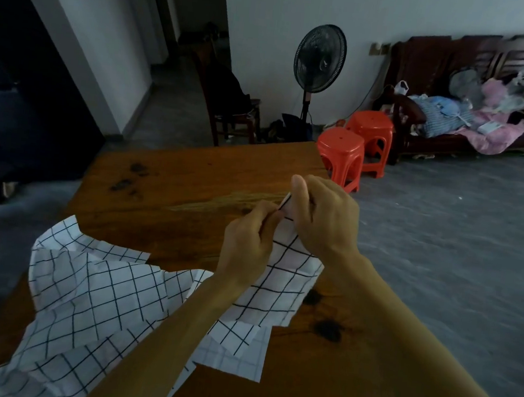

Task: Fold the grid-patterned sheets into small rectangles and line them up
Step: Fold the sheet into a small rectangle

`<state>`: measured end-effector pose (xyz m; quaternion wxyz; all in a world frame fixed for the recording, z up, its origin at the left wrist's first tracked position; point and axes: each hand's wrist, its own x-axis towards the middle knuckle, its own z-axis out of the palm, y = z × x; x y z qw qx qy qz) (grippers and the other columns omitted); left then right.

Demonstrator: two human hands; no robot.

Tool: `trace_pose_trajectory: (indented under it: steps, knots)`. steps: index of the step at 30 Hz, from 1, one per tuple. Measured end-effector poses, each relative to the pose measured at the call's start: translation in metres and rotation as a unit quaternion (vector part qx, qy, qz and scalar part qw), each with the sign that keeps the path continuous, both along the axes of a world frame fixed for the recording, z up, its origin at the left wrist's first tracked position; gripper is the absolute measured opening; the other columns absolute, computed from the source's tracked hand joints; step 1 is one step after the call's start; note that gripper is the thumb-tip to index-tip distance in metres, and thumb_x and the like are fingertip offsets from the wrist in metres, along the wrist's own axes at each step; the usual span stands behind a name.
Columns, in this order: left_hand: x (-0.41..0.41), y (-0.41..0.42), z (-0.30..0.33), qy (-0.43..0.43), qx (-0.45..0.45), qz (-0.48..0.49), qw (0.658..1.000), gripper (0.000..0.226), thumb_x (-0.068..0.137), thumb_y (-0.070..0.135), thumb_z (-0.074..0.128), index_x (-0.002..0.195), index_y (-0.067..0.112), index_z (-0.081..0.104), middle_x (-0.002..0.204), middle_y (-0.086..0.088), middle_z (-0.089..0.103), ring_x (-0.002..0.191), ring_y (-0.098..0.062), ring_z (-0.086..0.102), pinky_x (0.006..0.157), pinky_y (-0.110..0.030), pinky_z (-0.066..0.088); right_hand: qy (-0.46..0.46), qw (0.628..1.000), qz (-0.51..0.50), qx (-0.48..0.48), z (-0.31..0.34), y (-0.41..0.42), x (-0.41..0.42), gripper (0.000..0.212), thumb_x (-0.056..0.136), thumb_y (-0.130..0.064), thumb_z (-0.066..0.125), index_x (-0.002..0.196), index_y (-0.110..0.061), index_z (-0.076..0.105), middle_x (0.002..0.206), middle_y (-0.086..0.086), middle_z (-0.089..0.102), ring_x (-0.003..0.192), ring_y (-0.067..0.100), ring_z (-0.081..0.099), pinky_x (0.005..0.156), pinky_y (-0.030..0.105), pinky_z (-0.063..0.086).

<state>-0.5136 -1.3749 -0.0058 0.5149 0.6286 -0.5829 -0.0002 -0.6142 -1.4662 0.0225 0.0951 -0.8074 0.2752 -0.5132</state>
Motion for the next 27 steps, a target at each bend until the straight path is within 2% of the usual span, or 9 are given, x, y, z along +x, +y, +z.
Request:
trace_pose_trajectory:
  steps: [5, 11, 14, 16, 18, 20, 22, 24, 27]
  knots:
    - [0.001, 0.001, 0.001, -0.019, 0.002, -0.007, 1.0, 0.025, 0.099, 0.027, 0.045, 0.102, 0.009, 0.062, 0.06, 0.023, 0.045, 0.051, 0.002, 0.05, 0.046, -0.008, 0.032, -0.02, 0.999, 0.002, -0.032, 0.005, 0.001, 0.011, 0.048, 0.098, -0.029, 0.045, 0.052, -0.024, 0.033, 0.044, -0.011, 0.031, 0.035, 0.01, 0.027, 0.035, 0.026, 0.02]
    - [0.02, 0.015, -0.012, -0.066, 0.032, -0.013, 0.997, 0.034, 0.097, 0.036, 0.042, 0.097, 0.009, 0.063, 0.061, 0.008, 0.056, 0.051, -0.012, 0.052, 0.038, -0.022, 0.035, -0.097, 0.992, -0.028, 0.072, 0.02, -0.022, -0.006, 0.053, 0.1, -0.033, 0.043, 0.049, -0.029, 0.029, 0.039, -0.009, 0.032, 0.031, 0.014, 0.032, 0.032, 0.033, 0.02]
    - [0.035, 0.029, -0.039, -0.058, 0.088, 0.004, 0.994, 0.035, 0.097, 0.041, 0.037, 0.097, 0.015, 0.061, 0.063, 0.01, 0.057, 0.048, -0.01, 0.052, 0.039, -0.024, 0.038, -0.11, 0.989, -0.078, 0.057, 0.041, -0.04, -0.022, 0.055, 0.101, -0.029, 0.044, 0.049, -0.031, 0.025, 0.042, -0.018, 0.025, 0.031, 0.007, 0.032, 0.035, 0.016, 0.016]
    - [0.042, 0.035, -0.049, -0.022, 0.098, 0.036, 0.994, 0.024, 0.098, 0.038, 0.041, 0.095, 0.022, 0.059, 0.056, 0.011, 0.051, 0.044, -0.009, 0.048, 0.037, -0.021, 0.032, -0.093, 0.992, -0.078, 0.032, 0.052, -0.047, -0.03, 0.056, 0.101, -0.027, 0.045, 0.05, -0.032, 0.023, 0.043, -0.021, 0.023, 0.036, 0.005, 0.042, 0.035, 0.014, 0.021]
    - [0.047, 0.033, -0.048, 0.024, 0.084, 0.079, 0.993, 0.015, 0.1, 0.031, 0.044, 0.095, 0.026, 0.057, 0.053, 0.012, 0.048, 0.042, -0.009, 0.045, 0.036, -0.018, 0.027, -0.058, 0.996, -0.059, 0.017, 0.052, -0.047, -0.033, 0.055, 0.101, -0.027, 0.045, 0.05, -0.032, 0.025, 0.042, -0.018, 0.026, 0.031, 0.01, 0.038, 0.035, 0.014, 0.018]
    - [0.042, 0.024, -0.036, 0.028, 0.075, 0.07, 0.994, 0.018, 0.1, 0.036, 0.042, 0.104, 0.026, 0.057, 0.064, 0.016, 0.052, 0.048, -0.003, 0.048, 0.045, -0.015, 0.032, -0.027, 0.998, -0.051, 0.011, 0.04, -0.043, -0.031, 0.053, 0.101, -0.028, 0.044, 0.05, -0.029, 0.03, 0.04, -0.009, 0.033, 0.029, 0.01, 0.035, 0.031, 0.025, 0.021]
    - [0.029, 0.011, -0.019, 0.01, 0.1, 0.018, 0.995, 0.04, 0.095, 0.053, 0.038, 0.122, 0.027, 0.052, 0.094, 0.012, 0.06, 0.079, 0.001, 0.057, 0.067, -0.017, 0.044, -0.013, 0.999, -0.028, 0.013, 0.024, -0.036, -0.025, 0.054, 0.101, -0.029, 0.043, 0.048, -0.023, 0.036, 0.038, 0.0, 0.039, 0.029, 0.02, 0.039, 0.029, 0.03, 0.025]
    - [0.016, 0.0, -0.005, -0.005, 0.145, -0.038, 0.989, 0.053, 0.089, 0.063, 0.042, 0.134, 0.035, 0.039, 0.124, 0.005, 0.055, 0.109, -0.013, 0.055, 0.09, -0.033, 0.047, -0.006, 1.0, 0.002, 0.023, 0.015, -0.029, -0.021, 0.054, 0.1, -0.028, 0.044, 0.047, -0.019, 0.038, 0.038, 0.002, 0.041, 0.03, 0.02, 0.038, 0.029, 0.032, 0.026]
    - [0.005, -0.009, 0.006, 0.009, 0.191, -0.112, 0.975, 0.05, 0.088, 0.053, 0.055, 0.132, 0.031, 0.045, 0.127, 0.007, 0.056, 0.109, -0.01, 0.056, 0.094, -0.037, 0.049, -0.009, 0.999, 0.024, 0.037, 0.011, -0.025, -0.02, 0.055, 0.1, -0.026, 0.045, 0.046, -0.016, 0.038, 0.038, -0.002, 0.037, 0.03, 0.014, 0.034, 0.031, 0.032, 0.023]
